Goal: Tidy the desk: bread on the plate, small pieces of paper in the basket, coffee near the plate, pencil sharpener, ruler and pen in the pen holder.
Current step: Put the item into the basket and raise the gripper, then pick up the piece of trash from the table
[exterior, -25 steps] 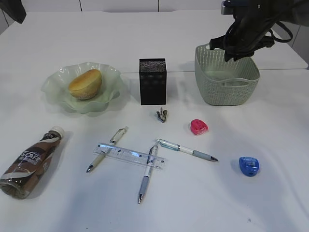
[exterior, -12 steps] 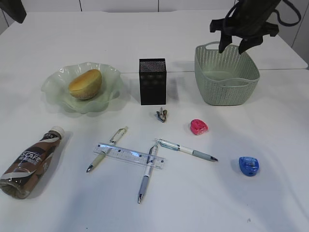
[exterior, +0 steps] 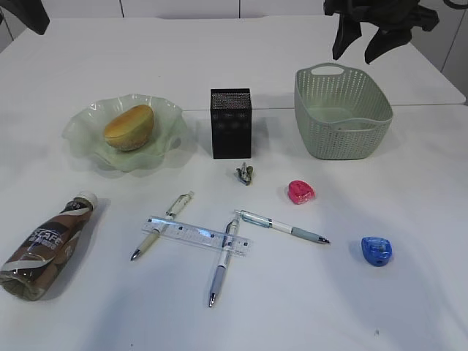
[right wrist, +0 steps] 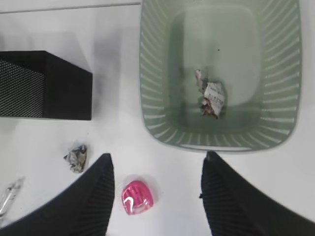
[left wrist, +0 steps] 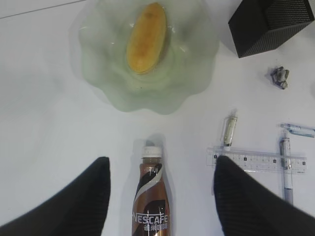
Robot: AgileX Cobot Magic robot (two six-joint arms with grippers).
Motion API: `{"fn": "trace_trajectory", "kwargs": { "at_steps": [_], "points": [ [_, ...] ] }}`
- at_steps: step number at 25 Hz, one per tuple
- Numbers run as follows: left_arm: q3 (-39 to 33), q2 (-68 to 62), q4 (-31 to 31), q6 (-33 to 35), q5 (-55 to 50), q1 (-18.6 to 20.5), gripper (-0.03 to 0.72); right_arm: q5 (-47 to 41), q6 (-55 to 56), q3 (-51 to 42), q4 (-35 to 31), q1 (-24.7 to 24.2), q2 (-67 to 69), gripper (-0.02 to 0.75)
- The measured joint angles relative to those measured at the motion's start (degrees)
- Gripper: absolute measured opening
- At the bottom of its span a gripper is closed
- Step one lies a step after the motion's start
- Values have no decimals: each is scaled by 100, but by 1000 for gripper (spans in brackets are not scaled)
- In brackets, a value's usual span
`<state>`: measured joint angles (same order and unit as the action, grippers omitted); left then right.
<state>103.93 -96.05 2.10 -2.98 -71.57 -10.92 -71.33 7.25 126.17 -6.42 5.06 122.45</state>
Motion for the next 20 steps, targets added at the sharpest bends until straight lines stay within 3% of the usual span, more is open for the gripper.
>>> {"fn": "trace_trajectory", "kwargs": {
  "at_steps": [8, 20],
  "points": [
    [0, 0, 92, 0, 0, 0, 456, -14, -22, -1021, -152, 290, -712, 446],
    [0, 0, 92, 0, 0, 0, 454, -14, 21, -1325, 392, 1830, -677, 445]
  ]
}}
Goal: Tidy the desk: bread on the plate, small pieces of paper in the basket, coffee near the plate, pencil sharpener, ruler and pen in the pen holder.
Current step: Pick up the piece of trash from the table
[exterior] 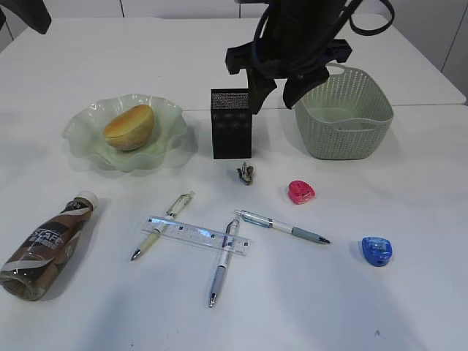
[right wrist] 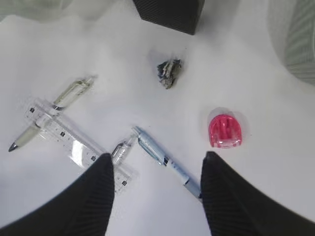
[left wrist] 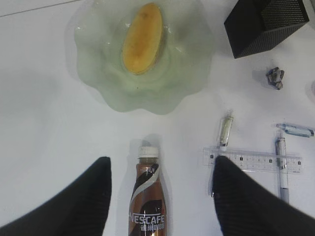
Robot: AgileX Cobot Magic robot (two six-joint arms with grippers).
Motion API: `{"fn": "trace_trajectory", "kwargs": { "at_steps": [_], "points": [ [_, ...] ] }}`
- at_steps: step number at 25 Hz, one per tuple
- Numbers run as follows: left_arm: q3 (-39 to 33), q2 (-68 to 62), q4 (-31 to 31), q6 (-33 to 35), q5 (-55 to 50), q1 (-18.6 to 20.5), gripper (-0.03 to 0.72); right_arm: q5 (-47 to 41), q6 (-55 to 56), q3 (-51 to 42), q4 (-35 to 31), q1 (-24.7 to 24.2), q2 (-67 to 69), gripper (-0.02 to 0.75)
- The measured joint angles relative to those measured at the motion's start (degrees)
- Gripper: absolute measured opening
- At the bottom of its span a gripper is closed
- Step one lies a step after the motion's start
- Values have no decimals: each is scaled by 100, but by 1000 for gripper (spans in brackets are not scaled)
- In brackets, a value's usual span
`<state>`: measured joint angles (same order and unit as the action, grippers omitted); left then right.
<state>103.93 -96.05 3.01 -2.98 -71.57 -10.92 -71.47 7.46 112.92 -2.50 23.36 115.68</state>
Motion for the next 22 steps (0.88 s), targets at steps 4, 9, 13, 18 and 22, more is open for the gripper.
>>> {"fn": "trace_trajectory", "kwargs": {
  "at_steps": [4, 9, 13, 18, 22],
  "points": [
    [0, 0, 0, 0, 0, 0, 453, 0, 182, -4, 46, 74, 23, 445],
    [0, 0, 0, 12, 0, 0, 453, 172, 264, -4, 89, 74, 323, 445],
    [0, 0, 0, 50, 0, 0, 453, 501, 44, -4, 89, 74, 643, 444],
    [0, 0, -10, 74, 0, 0, 449, 681, -69, -4, 113, 74, 826, 444],
    [0, 0, -10, 78, 0, 0, 447, 1025, -909, 6, 150, 74, 1167, 444]
  ]
}}
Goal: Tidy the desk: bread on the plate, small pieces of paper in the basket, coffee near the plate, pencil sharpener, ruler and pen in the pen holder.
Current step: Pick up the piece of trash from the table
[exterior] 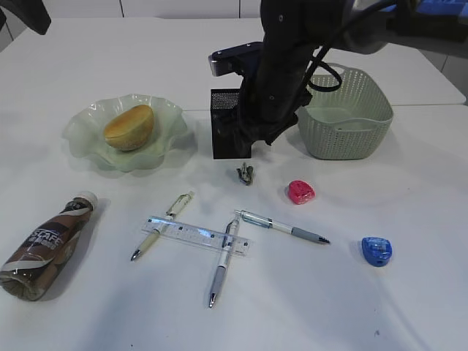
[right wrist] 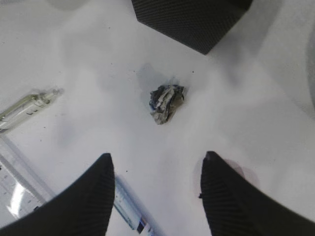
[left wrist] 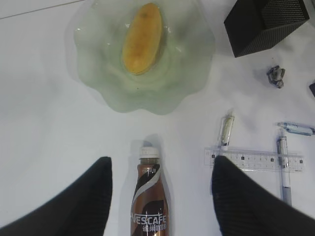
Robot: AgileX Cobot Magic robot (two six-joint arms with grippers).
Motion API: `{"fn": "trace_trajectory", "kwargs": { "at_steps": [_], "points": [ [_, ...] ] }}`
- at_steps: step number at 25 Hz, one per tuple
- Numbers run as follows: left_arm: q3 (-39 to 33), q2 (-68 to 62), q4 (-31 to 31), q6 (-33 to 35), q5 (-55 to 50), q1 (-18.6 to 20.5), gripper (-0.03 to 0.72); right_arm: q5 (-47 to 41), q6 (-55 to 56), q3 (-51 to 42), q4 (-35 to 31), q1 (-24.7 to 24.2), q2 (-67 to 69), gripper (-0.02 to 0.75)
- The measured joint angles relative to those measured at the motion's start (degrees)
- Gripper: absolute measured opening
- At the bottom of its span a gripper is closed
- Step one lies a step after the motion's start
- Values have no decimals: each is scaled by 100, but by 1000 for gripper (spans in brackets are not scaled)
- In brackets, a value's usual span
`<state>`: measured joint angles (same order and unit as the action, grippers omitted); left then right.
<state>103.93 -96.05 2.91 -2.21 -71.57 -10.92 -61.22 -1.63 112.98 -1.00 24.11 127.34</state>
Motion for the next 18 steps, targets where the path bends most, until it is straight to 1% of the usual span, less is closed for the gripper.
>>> {"fn": "trace_trajectory", "kwargs": {
  "at_steps": [1, 2, 9, 11, 18],
  "points": [
    [0, 0, 0, 0, 0, 0, 447, 0, 0, 0, 0, 0, 0, 444],
    [0, 0, 0, 0, 0, 0, 447, 121, -315, 0, 0, 0, 106, 444],
    [0, 0, -200, 0, 0, 0, 439, 421, -688, 0, 2, 0, 351, 444],
    [0, 0, -200, 0, 0, 0, 439, 434, -736, 0, 2, 0, 391, 444],
    [0, 0, -208, 7, 0, 0, 439, 736, -1411, 0, 2, 0, 517, 444]
  ]
}}
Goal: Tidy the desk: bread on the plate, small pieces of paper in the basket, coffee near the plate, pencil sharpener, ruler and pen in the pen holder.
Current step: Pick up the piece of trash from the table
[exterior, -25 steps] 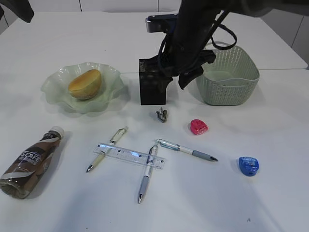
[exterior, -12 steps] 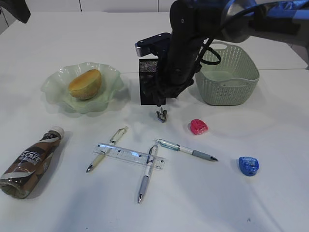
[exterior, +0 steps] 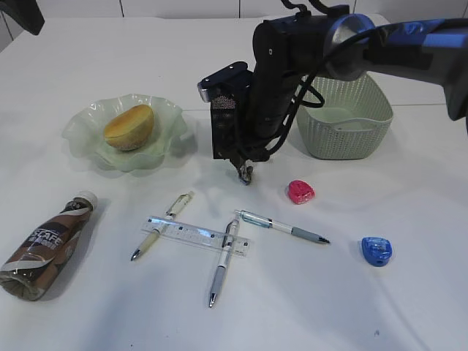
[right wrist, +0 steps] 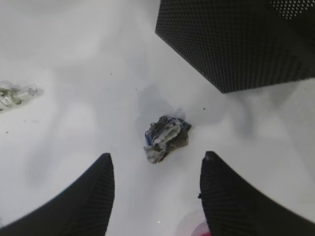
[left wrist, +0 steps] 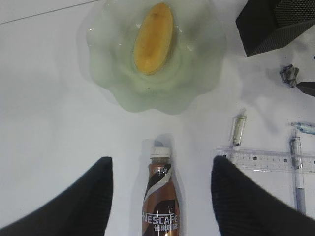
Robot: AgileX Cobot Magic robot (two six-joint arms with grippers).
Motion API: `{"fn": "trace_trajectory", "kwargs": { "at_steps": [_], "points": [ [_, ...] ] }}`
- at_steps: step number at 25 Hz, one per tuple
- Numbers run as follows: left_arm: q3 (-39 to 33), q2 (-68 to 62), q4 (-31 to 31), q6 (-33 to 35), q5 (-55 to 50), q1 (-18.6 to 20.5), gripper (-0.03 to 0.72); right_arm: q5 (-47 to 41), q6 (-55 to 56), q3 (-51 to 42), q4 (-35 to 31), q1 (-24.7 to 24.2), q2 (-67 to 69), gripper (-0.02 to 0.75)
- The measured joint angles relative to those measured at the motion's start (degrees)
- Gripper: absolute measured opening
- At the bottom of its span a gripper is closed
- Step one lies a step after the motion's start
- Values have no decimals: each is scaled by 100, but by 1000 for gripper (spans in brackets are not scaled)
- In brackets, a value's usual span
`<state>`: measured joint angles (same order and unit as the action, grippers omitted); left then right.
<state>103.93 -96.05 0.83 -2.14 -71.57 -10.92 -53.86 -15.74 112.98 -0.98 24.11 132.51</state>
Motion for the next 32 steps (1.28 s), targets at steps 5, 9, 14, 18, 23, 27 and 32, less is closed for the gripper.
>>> {"fn": "trace_trajectory", "kwargs": {
  "at_steps": [5, 9, 14, 18, 23, 27, 32],
  "points": [
    [0, 0, 0, 0, 0, 0, 439, 45, -333, 0, 10, 0, 88, 443],
    [0, 0, 0, 0, 0, 0, 439, 45, -682, 0, 12, 0, 173, 443],
    [0, 0, 0, 0, 0, 0, 438, 45, -1138, 0, 22, 0, 197, 443],
    [0, 0, 0, 0, 0, 0, 438, 45, -1466, 0, 172, 0, 244, 443],
    [0, 0, 0, 0, 0, 0, 438, 194, -1488, 0, 349, 0, 244, 443],
    [0, 0, 0, 0, 0, 0, 438, 253, -1500, 0, 463, 0, 244, 443],
    [0, 0, 0, 0, 0, 0, 438, 276, -1500, 0, 476, 0, 244, 443]
  ]
}}
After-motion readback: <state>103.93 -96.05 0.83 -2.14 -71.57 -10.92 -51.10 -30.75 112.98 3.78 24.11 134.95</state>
